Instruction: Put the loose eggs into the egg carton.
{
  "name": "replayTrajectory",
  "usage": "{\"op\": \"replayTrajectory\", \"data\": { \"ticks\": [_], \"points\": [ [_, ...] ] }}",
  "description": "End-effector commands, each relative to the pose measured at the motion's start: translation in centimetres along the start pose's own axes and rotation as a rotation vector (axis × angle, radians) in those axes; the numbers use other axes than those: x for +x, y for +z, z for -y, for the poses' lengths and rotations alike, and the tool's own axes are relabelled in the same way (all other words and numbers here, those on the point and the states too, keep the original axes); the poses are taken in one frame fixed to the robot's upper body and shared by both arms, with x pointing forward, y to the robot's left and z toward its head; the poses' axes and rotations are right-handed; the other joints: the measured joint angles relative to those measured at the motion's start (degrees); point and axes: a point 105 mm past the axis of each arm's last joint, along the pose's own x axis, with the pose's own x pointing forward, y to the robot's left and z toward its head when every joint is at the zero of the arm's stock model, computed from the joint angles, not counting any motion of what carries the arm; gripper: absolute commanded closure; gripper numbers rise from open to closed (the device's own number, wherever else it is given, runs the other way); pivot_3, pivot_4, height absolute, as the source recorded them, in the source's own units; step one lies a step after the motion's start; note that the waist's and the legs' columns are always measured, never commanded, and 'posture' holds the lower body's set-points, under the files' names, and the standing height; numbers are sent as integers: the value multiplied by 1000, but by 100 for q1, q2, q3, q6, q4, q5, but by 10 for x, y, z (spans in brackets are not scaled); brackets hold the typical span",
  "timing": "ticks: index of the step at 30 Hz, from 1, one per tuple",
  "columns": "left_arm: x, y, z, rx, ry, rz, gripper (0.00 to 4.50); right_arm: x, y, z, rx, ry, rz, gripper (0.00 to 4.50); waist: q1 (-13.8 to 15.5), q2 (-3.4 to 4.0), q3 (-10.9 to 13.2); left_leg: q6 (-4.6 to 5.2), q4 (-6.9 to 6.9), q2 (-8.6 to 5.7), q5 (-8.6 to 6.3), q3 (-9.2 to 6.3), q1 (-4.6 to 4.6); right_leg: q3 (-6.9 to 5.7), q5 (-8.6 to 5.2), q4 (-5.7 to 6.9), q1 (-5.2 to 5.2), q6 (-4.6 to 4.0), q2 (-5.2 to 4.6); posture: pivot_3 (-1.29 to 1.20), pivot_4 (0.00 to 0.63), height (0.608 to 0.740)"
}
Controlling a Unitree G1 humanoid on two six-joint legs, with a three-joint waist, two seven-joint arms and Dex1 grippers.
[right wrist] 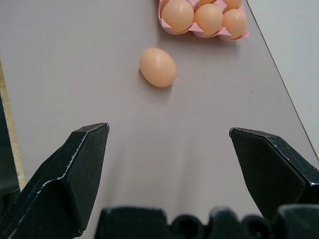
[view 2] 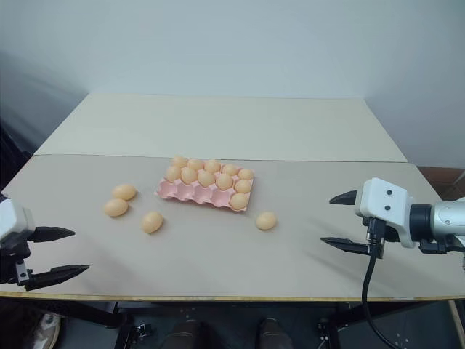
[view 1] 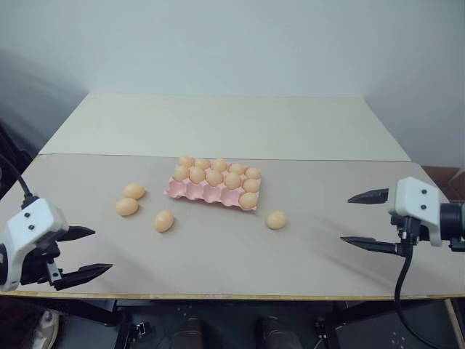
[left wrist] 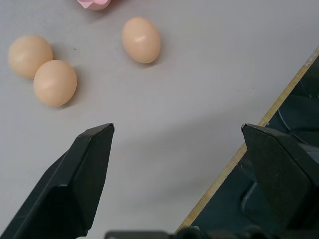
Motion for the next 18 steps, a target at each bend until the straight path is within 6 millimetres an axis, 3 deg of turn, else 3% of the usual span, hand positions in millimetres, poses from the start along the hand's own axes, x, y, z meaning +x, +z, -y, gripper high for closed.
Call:
{"op": "replayTrajectory", "data": {
  "ticks": [1, 11, 18],
  "points": [
    [-3, 7, -4, 0, 25, 19, 54, -4, 6, 3, -35, -21, 6, 0, 0, 0, 0, 0, 0, 0, 0, 0, 0, 0, 0, 0, 0, 0, 0, 0, 150, 740],
    [3, 16, -4, 40, 28, 54, 54, -3, 4, 4, -29, -24, 0, 0, -2, 0, 0, 3, 0, 0, 2, 0, -1, 0, 0, 0, 0, 0, 1, 0, 150, 740],
    [17, 18, 7, 43, -55, 68, 54, 6, 18, 10, -28, -44, 82, 0, -10, 0, 0, 4, 0, 1, 2, 0, 1, 0, 0, 1, 2, 0, 2, 0, 150, 740]
  ]
}}
